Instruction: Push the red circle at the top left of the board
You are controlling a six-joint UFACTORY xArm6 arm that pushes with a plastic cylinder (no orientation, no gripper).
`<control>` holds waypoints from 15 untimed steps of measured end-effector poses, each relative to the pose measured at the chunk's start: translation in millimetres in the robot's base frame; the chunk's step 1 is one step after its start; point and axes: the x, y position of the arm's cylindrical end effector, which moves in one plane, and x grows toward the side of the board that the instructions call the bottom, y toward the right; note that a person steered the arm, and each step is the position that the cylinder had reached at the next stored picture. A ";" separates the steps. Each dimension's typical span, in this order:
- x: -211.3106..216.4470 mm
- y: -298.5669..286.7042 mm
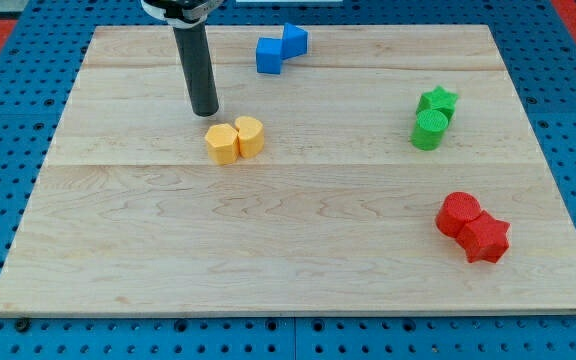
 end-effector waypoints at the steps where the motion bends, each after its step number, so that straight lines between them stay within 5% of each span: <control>1: 0.0 0.0; 5: -2.8 14.7; 6: -26.8 110.9; 7: 3.7 166.5; 8: 41.1 163.0; 11: 44.9 161.3; 13: 49.6 204.3; 15: 104.4 283.4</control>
